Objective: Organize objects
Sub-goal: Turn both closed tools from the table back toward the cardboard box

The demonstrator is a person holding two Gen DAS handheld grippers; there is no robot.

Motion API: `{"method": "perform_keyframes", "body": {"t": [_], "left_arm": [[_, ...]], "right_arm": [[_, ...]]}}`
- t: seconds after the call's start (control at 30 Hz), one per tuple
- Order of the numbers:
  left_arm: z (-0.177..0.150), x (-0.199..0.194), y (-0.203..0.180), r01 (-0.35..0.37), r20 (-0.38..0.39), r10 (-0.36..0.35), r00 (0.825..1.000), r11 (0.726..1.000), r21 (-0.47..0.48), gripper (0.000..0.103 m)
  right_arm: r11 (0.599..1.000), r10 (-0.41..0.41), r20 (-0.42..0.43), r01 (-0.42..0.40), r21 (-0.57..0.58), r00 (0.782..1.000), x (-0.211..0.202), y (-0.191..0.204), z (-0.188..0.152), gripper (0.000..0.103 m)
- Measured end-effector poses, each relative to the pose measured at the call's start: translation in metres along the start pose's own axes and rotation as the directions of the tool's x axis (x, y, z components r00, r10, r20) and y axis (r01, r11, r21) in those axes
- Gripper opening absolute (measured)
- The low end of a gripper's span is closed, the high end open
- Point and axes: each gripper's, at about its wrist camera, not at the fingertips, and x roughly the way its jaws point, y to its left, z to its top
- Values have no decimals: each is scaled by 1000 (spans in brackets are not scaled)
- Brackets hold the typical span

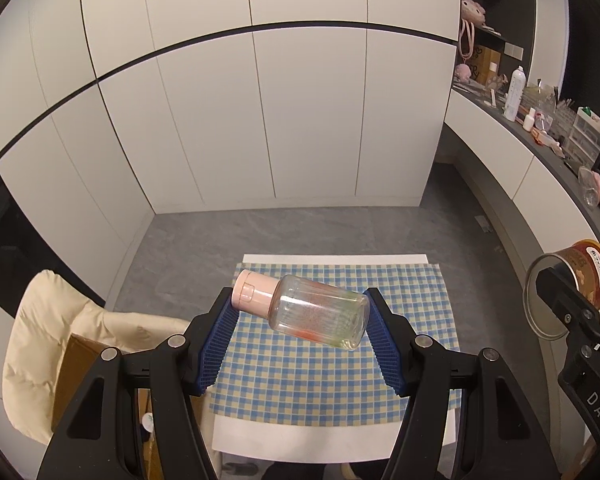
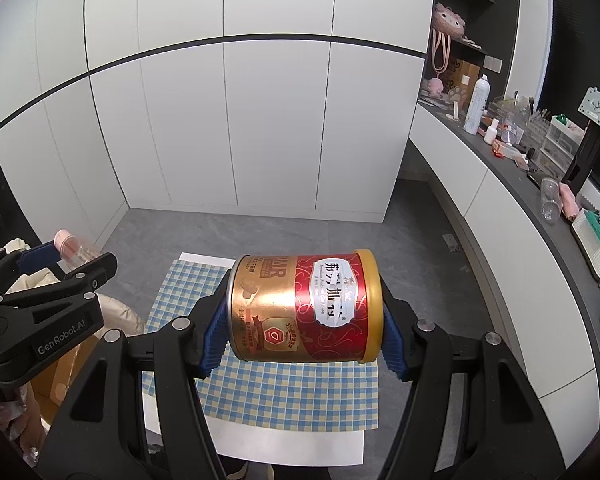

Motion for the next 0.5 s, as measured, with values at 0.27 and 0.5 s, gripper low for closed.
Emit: {"method": "perform_keyframes", "body": {"t": [0.27, 0.5], "left_arm": [[-21, -7, -7, 9, 14, -9, 1000, 999, 30, 64], [-36, -15, -10, 32, 12, -33, 999, 999, 35, 64]], "right_arm": [[1000, 7, -8, -7, -6, 1000, -13, -1, -23, 65], [1000, 11, -30, -11, 1, 999, -18, -5, -48, 65]]}}
